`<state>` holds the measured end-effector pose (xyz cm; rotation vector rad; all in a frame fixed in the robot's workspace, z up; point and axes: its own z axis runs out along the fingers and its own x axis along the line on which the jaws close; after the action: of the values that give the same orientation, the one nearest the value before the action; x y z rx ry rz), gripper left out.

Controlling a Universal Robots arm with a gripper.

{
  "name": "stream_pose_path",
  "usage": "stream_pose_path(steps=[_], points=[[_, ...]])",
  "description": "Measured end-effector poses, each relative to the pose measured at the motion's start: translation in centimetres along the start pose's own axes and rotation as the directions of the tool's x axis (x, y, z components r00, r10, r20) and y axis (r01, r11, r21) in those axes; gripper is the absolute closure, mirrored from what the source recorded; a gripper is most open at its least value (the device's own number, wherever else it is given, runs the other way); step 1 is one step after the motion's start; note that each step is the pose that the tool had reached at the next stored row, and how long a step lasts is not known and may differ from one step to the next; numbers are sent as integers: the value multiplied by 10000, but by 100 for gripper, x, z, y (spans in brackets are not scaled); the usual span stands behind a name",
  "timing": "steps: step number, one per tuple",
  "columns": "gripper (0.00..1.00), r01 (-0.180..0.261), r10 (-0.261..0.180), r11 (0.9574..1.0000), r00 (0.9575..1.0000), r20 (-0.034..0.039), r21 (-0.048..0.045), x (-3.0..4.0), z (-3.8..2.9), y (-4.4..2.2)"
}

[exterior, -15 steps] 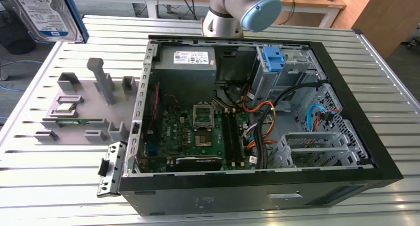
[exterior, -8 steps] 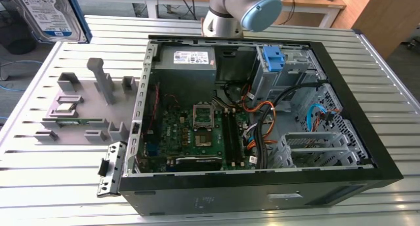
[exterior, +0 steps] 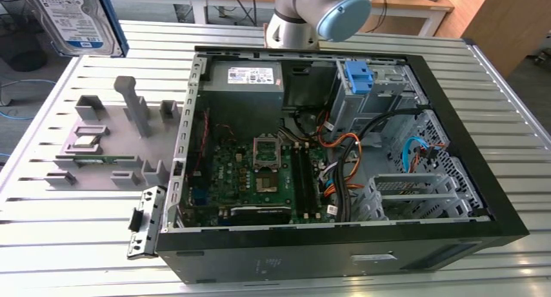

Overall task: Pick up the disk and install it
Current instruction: 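Pick up the disk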

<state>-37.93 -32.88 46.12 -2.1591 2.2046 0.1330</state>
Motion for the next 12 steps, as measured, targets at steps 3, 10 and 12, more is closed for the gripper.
stream_pose_path(steps=[3, 10, 12], points=[[65, 0, 0, 10000, 10000, 0, 1, -1, 0, -28], [65, 0, 0, 10000, 10000, 0, -1, -4, -35, -32], [65, 0, 0, 10000, 10000, 0, -1, -6, -57, -32]])
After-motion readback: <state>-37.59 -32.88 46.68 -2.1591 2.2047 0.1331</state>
